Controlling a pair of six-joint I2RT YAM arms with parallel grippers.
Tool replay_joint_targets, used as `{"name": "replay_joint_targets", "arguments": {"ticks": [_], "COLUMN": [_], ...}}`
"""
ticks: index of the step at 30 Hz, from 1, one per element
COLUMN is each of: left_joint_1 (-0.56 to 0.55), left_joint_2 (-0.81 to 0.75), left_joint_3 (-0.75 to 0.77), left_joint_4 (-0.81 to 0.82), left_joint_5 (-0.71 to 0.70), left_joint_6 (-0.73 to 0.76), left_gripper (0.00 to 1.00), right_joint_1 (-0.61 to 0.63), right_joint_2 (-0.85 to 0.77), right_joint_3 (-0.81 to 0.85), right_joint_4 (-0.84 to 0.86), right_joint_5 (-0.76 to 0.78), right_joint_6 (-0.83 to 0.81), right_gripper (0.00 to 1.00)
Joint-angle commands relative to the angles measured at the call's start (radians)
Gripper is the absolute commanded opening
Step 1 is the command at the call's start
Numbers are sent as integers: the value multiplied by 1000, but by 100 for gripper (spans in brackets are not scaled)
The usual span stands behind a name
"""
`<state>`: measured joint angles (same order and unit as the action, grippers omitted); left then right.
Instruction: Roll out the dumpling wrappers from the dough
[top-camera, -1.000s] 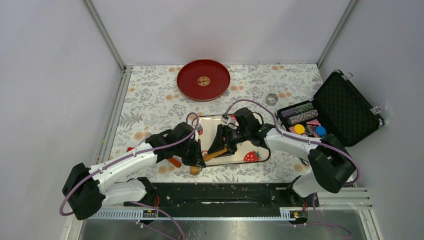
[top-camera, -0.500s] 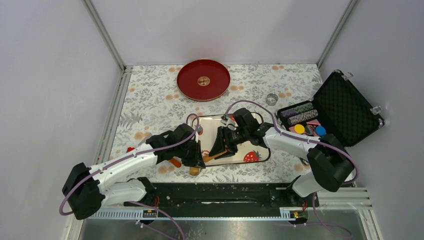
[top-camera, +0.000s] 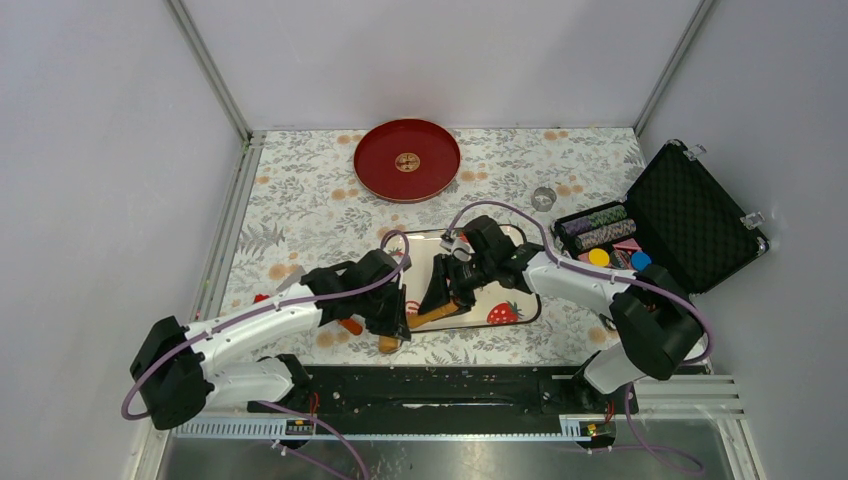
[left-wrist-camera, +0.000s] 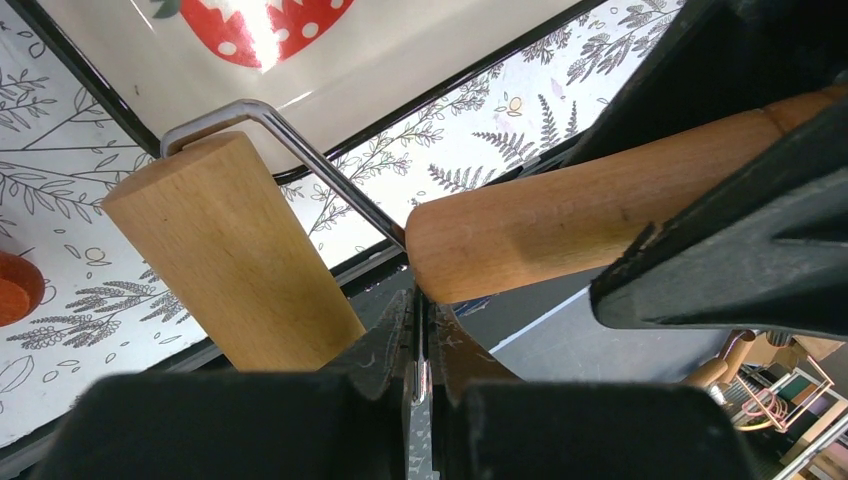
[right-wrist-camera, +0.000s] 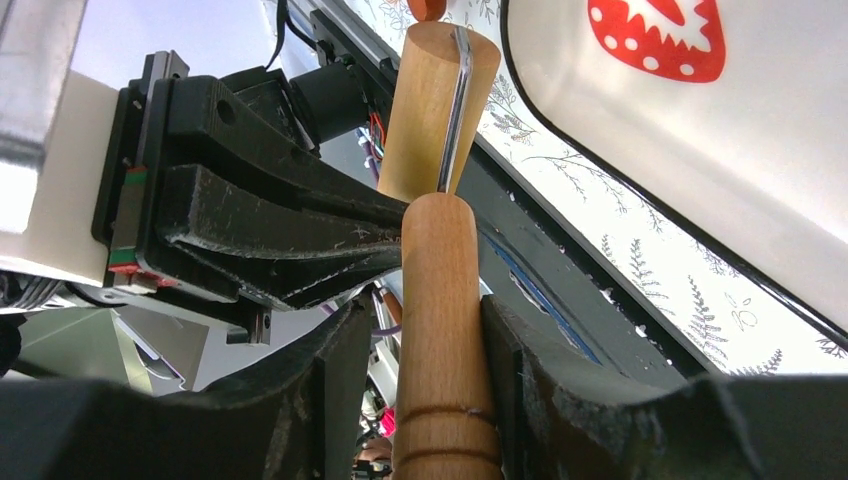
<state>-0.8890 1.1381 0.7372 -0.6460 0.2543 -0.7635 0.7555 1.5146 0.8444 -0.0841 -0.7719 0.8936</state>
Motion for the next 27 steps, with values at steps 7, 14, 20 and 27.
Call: {"name": "replay_joint_targets", "arguments": {"ticks": [7,14,20,27], "left_joint_1": [-18,-19,-27,-34], "left_joint_2": [18,32,35,35], "left_joint_3": [73,75,73,74], "left_joint_4": [31,32,32,32], "left_joint_5": [-26,-27,-29,-37], "left_joint_6": [9,7,5,1], "left_gripper": [0,0,0,0], "right_joint_1": [15,17,17,17], "right_joint_2": [36,35,27,34], "right_joint_3": [51,42,0,23], "right_joint_4": [-64,-25,135,28], "right_joint_5": [-12,-36,-59,-31], "right_joint_6": [-38,-12,90,37], "right_gripper": [51,48,45,44]}}
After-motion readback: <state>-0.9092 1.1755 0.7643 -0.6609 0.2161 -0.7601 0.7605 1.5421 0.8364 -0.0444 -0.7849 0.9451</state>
